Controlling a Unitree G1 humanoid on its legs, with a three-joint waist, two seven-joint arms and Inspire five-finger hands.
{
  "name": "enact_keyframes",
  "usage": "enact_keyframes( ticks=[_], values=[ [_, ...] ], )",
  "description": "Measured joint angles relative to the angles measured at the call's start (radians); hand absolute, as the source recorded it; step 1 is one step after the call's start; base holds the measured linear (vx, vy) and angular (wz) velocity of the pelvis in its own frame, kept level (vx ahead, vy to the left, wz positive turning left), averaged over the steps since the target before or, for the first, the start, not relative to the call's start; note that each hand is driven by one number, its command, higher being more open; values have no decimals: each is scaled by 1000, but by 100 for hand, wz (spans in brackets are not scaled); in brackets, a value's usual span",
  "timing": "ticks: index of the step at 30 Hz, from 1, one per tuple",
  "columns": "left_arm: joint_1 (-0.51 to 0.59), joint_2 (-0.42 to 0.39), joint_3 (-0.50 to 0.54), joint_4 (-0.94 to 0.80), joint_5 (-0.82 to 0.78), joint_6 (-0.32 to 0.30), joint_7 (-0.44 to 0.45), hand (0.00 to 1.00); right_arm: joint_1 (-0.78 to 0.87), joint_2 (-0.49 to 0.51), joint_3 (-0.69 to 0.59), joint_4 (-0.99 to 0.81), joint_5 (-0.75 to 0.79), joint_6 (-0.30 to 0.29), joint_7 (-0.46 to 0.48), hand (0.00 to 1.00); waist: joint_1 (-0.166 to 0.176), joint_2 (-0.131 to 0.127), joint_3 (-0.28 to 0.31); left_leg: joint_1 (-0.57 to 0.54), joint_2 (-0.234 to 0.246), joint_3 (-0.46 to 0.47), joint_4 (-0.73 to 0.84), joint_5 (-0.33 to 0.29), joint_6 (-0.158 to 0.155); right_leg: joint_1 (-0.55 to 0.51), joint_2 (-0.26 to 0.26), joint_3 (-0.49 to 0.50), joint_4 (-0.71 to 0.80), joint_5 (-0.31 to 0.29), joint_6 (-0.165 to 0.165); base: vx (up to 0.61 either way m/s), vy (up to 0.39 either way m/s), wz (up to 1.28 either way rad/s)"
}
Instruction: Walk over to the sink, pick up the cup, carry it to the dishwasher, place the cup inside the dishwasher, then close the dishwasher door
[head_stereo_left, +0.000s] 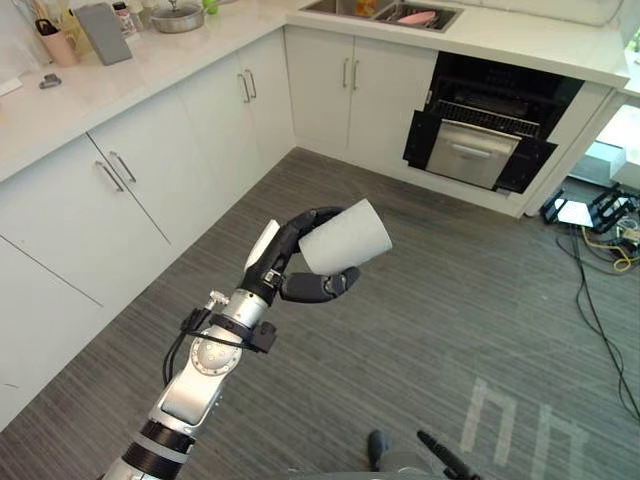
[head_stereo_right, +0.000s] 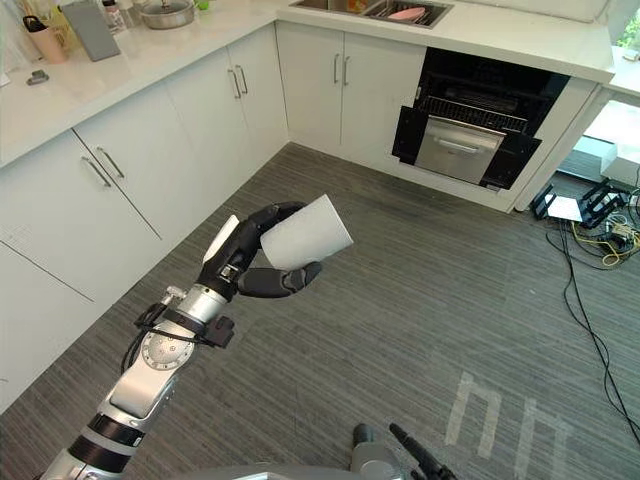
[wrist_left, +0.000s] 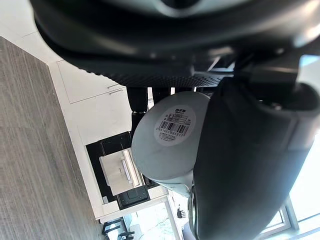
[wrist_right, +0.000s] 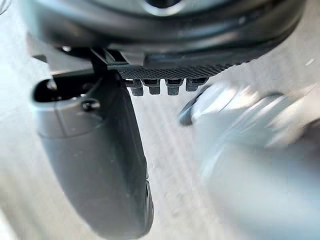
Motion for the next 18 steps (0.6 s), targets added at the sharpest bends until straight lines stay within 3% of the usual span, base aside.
enact_keyframes(
  ticks=[6, 12, 17, 18],
  values=[
    [-1, 31, 88, 27, -9, -2, 16, 0, 34, 38, 4, -4, 35, 17, 43, 100, -12, -13, -7, 20, -34, 53, -40, -1, 1, 5, -18, 17, -47, 14, 7, 31, 100, -25],
    [0, 43, 88, 28, -6, -7, 19, 0, 65, 52, 3, -4, 35, 13, 63, 100, -36, -11, -9, 47, -13, 72, -53, -2, -1, 13, 4, 20, -41, 15, 9, 13, -30, -14],
    [0, 32, 85, 33, -6, -15, 14, 0, 96, 48, 11, -13, 25, 11, 76, 100, -48, 9, -23, 50, 12, 81, -54, 0, -5, 12, 30, 25, -42, 15, 1, -26, -82, -8],
    [-4, 33, 85, 73, -5, -23, 15, 0, 122, 47, 59, -43, -5, 7, 99, 100, -66, 19, -42, 59, 23, 85, -84, 24, -16, 14, 45, 22, -58, 25, -13, -7, -37, -1]
  ],
)
